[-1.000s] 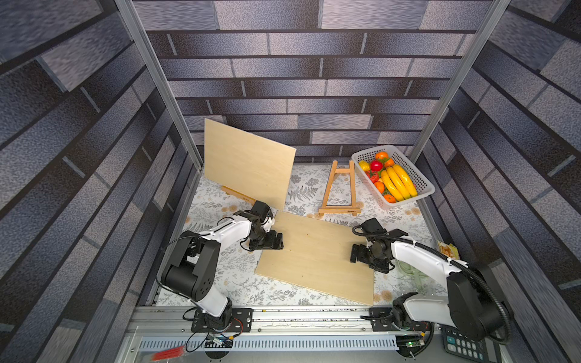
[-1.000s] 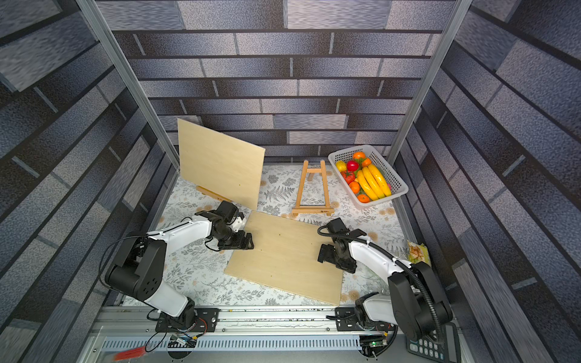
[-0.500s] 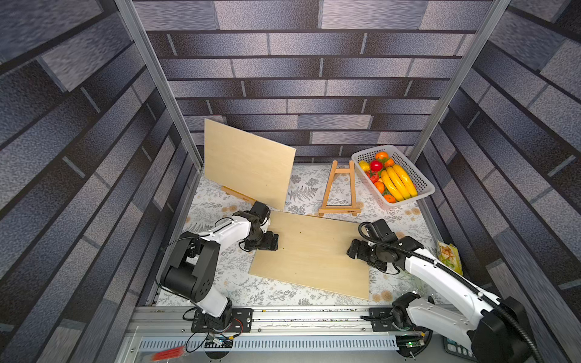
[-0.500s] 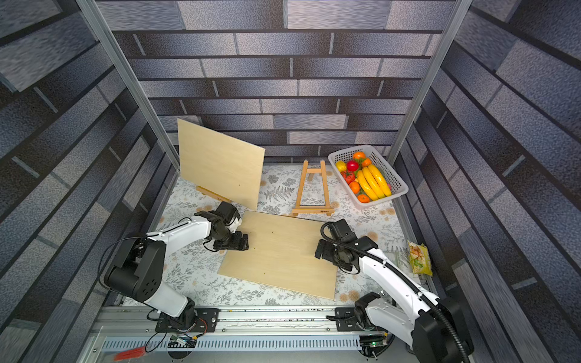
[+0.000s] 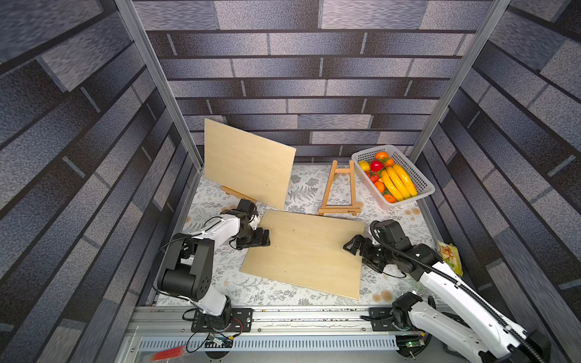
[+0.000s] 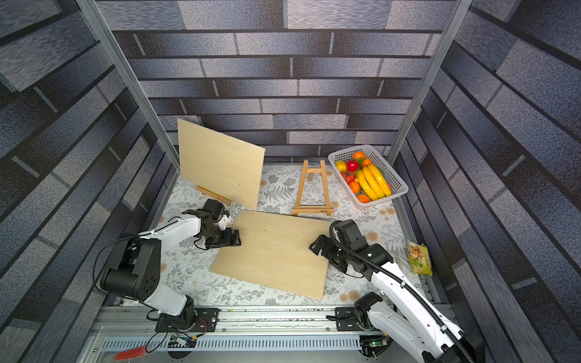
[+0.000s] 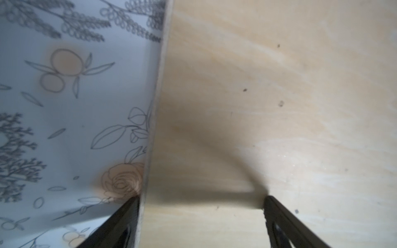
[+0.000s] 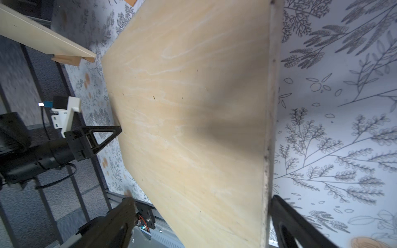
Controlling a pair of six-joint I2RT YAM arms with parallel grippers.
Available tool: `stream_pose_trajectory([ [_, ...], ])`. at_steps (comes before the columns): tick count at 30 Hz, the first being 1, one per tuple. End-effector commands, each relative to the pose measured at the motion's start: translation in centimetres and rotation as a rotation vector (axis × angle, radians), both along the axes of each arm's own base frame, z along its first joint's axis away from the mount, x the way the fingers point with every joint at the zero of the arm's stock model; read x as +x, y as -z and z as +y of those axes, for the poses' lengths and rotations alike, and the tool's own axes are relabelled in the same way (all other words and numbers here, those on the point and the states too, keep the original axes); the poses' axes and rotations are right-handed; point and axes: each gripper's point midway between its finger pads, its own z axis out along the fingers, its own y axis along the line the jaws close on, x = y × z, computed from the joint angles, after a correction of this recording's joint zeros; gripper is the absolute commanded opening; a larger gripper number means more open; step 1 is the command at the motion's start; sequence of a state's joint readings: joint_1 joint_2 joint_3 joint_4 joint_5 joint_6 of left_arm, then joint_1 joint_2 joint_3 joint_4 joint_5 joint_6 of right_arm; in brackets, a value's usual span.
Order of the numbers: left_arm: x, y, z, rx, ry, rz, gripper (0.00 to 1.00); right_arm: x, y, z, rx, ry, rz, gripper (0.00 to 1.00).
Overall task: Assemble the easel
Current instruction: Pick up the drawing board from the center of the board.
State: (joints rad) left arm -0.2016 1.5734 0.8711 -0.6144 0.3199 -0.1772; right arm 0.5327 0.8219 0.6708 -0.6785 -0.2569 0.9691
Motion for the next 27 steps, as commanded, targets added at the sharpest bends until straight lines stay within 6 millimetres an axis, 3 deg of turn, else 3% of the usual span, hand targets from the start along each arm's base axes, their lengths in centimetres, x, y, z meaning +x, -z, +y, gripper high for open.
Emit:
stream_pose_trajectory([
  [1,-5.2,0.5,-5.0,-0.298,0.066,0.23,0.91,-0.9,-14.5,7.9,0.538,-0.305,-0.265,0.97],
  [9,-4.1,-0.6,-4.8,-0.425,0.016,0.256,0.94,-1.5,-17.0,7.7,0.564,-0.317,-0.288,0.97],
  [17,-3.4,-0.9,-4.2,-0.464,-0.018,0.256,0.97,-1.5,-17.4,7.8,0.578,-0.311,-0.283,0.97],
  [22,-3.2,-0.8,-3.9,-0.461,-0.029,0.255,0.96,-1.9,-14.8,7.4,0.485,-0.312,-0.196,0.95],
  [25,-3.0,-0.8,-3.5,-0.455,-0.038,0.25,0.96,-2.8,-11.7,5.8,0.327,-0.299,-0.098,0.78],
  [27,-2.9,-0.8,-3.3,-0.449,-0.044,0.247,0.96,-3.7,-10.2,4.6,0.246,-0.296,-0.044,0.73],
])
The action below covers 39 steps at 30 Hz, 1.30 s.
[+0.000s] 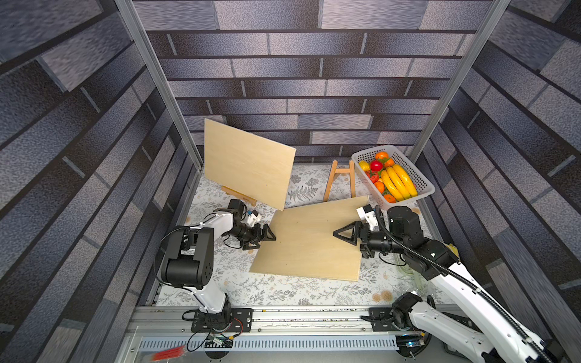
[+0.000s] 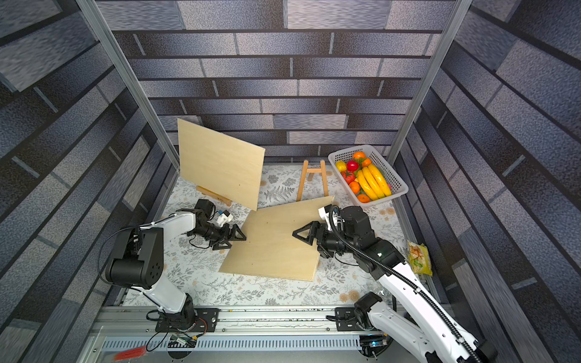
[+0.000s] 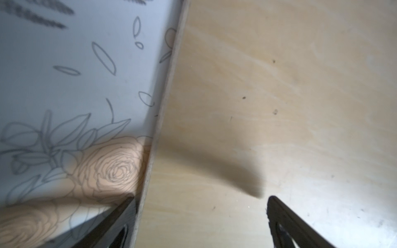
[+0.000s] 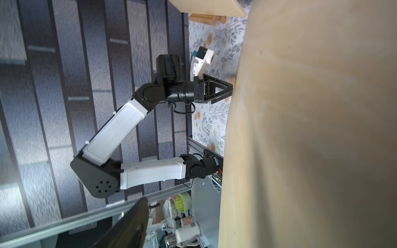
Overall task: Assemble the easel
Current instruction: Pick up the drawing board from the center of the board.
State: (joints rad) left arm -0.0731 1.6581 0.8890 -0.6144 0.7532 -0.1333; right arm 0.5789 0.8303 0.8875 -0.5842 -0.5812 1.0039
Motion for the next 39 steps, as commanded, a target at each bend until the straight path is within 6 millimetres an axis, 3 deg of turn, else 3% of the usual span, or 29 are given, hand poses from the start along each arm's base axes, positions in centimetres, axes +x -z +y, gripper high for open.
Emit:
stream_pose_trajectory([
  [1,-3.1,1.1,-0.5,-0.038,0.012,0.144,0.96,-2.4,2.1,-1.9,-0.15,-0.039,0.05,0.72],
  [3,-3.1,1.2,-0.5,-0.036,0.009,0.144,0.96,-2.7,2.6,-2.9,-0.19,-0.023,0.038,0.7],
  [5,-3.1,1.3,-0.5,-0.038,0.009,0.147,0.95,-2.4,2.9,-3.1,-0.192,-0.002,0.02,0.61],
  [8,-3.1,1.5,-0.5,-0.036,0.011,0.15,0.95,-1.4,3.5,-2.3,-0.163,0.013,0.015,0.3],
  [10,-3.1,1.5,-0.5,-0.037,0.01,0.152,0.95,-1.1,3.7,-2.3,-0.174,0.013,0.005,0.2],
  [12,-3.1,1.4,-0.4,-0.035,0.009,0.152,0.95,-1.1,3.9,-3.1,-0.231,0.011,-0.029,0.01],
  [18,-2.2,0.5,0.2,-0.053,-0.03,0.122,0.97,-2.7,5.5,-6.7,-0.471,-0.072,-0.131,0.0],
  [24,-0.9,-1.2,0.7,-0.136,-0.113,0.074,1.0,-4.0,4.6,-6.1,-0.427,-0.212,-0.259,0.0],
  [27,-0.4,-2.1,0.8,-0.198,-0.153,0.055,1.0,-4.4,4.3,-6.7,-0.452,-0.252,-0.339,0.0],
  [33,0.3,-2.6,1.1,-0.225,-0.183,0.04,1.0,-6.1,6.9,-9.0,-0.581,-0.249,-0.16,0.0],
  [39,0.5,-2.1,0.9,-0.202,-0.165,0.048,1.0,-7.3,8.5,-12.4,-0.674,-0.079,-0.056,0.0],
])
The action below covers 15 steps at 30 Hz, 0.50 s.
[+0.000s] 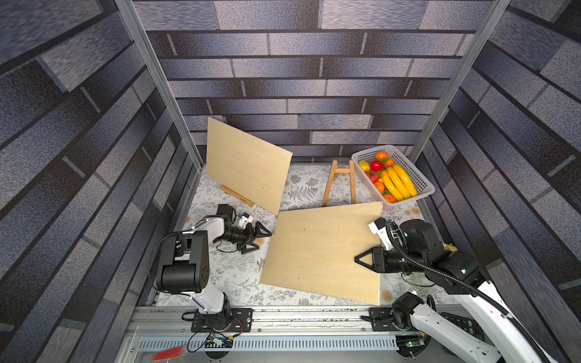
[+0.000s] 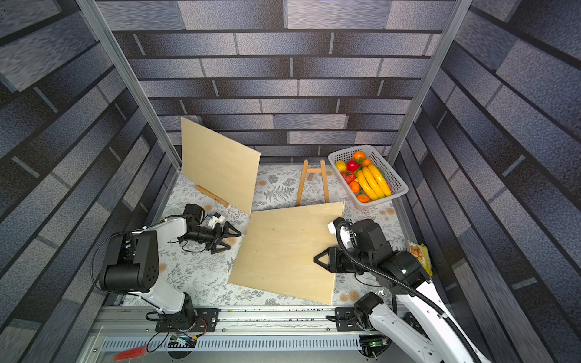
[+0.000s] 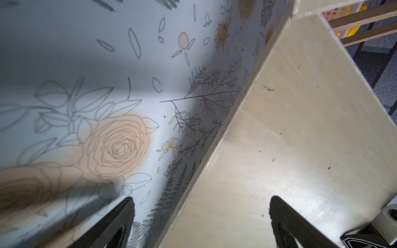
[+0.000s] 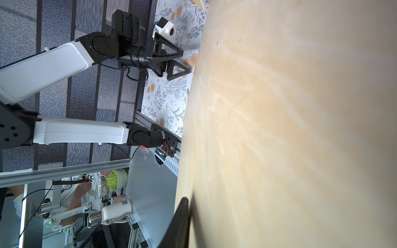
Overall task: Assemble the easel
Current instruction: Pick up the drawing board from the center of the board.
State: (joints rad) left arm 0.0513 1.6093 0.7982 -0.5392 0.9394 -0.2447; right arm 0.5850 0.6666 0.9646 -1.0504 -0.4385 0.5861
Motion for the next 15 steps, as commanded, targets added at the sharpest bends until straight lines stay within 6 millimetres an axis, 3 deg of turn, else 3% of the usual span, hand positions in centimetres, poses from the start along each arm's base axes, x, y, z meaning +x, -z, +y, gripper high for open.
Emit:
stream_pose_trajectory([
  [1,0.4,-0.5,-0.5,-0.009,0.018,-0.008,1.0,-2.2,6.4,-6.6,-0.369,0.107,0.099,0.0],
  [6,0.2,-0.7,-2.2,-0.013,0.075,-0.012,1.0,-2.5,5.4,-8.1,-0.34,0.166,-0.014,0.0],
  [15,0.1,-1.2,-5.3,-0.075,0.15,-0.05,1.0,-3.3,4.9,-7.3,-0.228,0.102,-0.136,0.0],
])
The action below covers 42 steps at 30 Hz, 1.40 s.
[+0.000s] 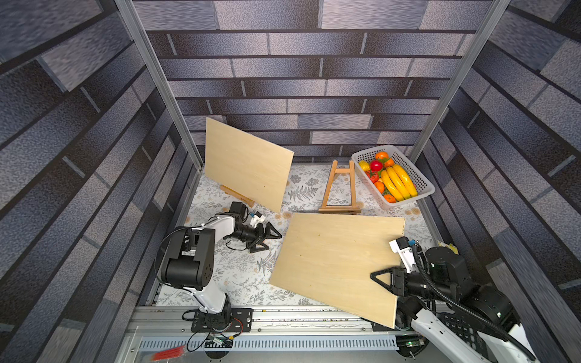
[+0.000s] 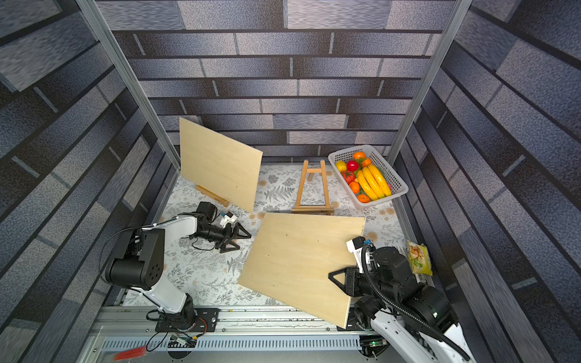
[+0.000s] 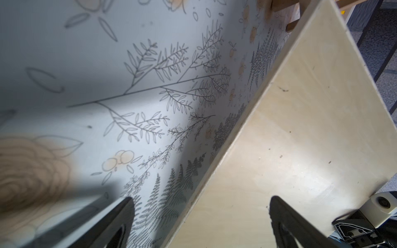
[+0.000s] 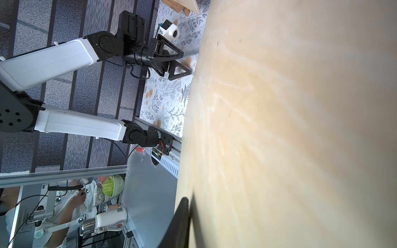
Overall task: Assemble the easel
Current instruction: Pick up the drawing board from the center of the board.
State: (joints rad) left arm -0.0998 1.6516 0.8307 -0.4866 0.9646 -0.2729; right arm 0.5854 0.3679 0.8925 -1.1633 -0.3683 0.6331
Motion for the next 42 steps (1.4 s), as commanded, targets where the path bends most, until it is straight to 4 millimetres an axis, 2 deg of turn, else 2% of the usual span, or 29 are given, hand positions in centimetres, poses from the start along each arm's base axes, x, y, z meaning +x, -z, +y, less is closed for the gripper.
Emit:
stream_pose_trajectory([
  [1,0.6,-1.1,-1.1,-0.052,0.015,-0.032,1.0,0.4,3.8,-3.6,-0.257,0.037,-0.05,0.0],
  [6,0.1,-0.5,-2.4,-0.101,0.034,-0.039,1.0,-0.2,2.9,-3.2,-0.197,-0.007,-0.122,0.0],
  [9,0.1,-0.5,-3.1,-0.144,0.031,-0.049,1.0,-0.6,3.0,-2.7,-0.182,-0.039,-0.112,0.0],
  [14,-0.1,-1.6,-5.0,-0.235,0.066,-0.086,1.0,-0.7,3.1,-1.7,-0.154,-0.087,-0.102,0.0],
  [16,-0.1,-2.2,-5.7,-0.281,0.07,-0.095,0.97,-0.7,3.1,-1.5,-0.139,-0.09,-0.106,0.0],
  [21,0.0,-3.9,-6.3,-0.417,0.022,-0.109,0.82,-0.6,3.3,-1.5,-0.118,-0.076,-0.118,0.0],
  [23,0.2,-4.7,-6.2,-0.478,0.007,-0.13,0.67,-0.6,3.4,-1.4,-0.116,-0.079,-0.118,0.0],
  [26,0.6,-5.6,-5.9,-0.55,-0.023,-0.117,0.57,-0.6,3.5,-1.3,-0.115,-0.081,-0.119,0.0],
  [28,0.8,-5.7,-5.6,-0.565,-0.033,-0.122,0.49,-0.6,3.6,-1.3,-0.113,-0.079,-0.121,0.0],
  [29,0.7,-6.0,-5.4,-0.567,-0.03,-0.137,0.48,-0.6,3.6,-1.3,-0.112,-0.079,-0.121,0.0],
  [35,1.0,-8.4,-5.1,-0.575,-0.008,-0.18,0.3,-0.3,3.5,-1.2,-0.105,-0.073,-0.131,0.0],
  [38,1.1,-9.8,-5.5,-0.563,0.022,-0.204,0.29,-0.2,3.3,-0.8,-0.09,-0.085,-0.134,0.0],
  [39,0.9,-10.3,-5.8,-0.555,0.045,-0.225,0.35,-0.1,3.0,-0.6,-0.078,-0.091,-0.145,0.0],
  [40,0.7,-10.6,-6.1,-0.537,0.06,-0.239,0.48,0.0,2.6,-0.3,-0.063,-0.098,-0.16,0.0],
  [42,0.2,-10.4,-6.3,-0.474,0.076,-0.254,0.53,0.4,1.9,0.0,-0.042,-0.1,-0.191,0.0],
])
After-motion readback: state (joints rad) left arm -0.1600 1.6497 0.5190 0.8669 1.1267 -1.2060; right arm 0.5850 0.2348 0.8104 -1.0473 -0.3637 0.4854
